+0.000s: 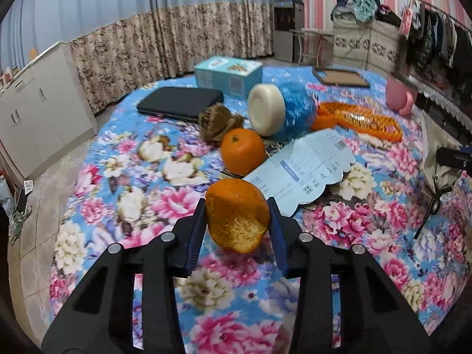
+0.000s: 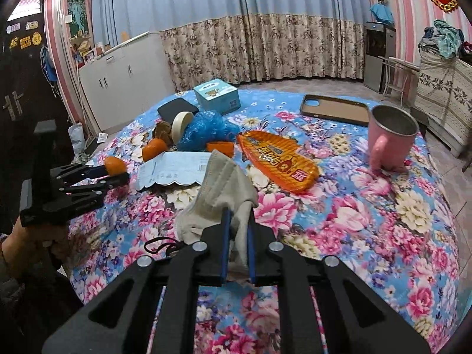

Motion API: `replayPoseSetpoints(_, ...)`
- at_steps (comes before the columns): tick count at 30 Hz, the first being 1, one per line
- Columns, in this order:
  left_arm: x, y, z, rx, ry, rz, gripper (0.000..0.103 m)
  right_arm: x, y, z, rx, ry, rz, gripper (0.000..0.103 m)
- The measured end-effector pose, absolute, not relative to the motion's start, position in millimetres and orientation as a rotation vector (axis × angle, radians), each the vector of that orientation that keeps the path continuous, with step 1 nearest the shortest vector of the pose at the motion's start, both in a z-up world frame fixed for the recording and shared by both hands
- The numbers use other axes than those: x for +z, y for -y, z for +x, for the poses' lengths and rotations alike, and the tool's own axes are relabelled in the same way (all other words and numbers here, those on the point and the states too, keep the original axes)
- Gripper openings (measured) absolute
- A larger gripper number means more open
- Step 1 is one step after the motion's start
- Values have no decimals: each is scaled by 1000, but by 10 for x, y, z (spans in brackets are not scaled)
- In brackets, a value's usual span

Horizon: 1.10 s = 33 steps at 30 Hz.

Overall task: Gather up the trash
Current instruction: 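Grasp the orange peel with the left tool while the right tool grasps the beige cloth, then carry the orange peel and beige cloth toward the light blue basket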

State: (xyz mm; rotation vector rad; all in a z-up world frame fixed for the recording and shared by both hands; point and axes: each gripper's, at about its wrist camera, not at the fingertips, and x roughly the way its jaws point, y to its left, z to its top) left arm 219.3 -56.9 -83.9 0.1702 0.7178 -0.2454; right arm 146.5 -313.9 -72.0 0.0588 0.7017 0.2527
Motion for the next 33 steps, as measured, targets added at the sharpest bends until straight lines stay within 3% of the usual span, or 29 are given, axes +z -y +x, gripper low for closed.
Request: replayPoseSetpoints(33, -81, 374, 1496, -219, -563, 127, 39, -327, 3587, 1061, 199, -612, 95, 10)
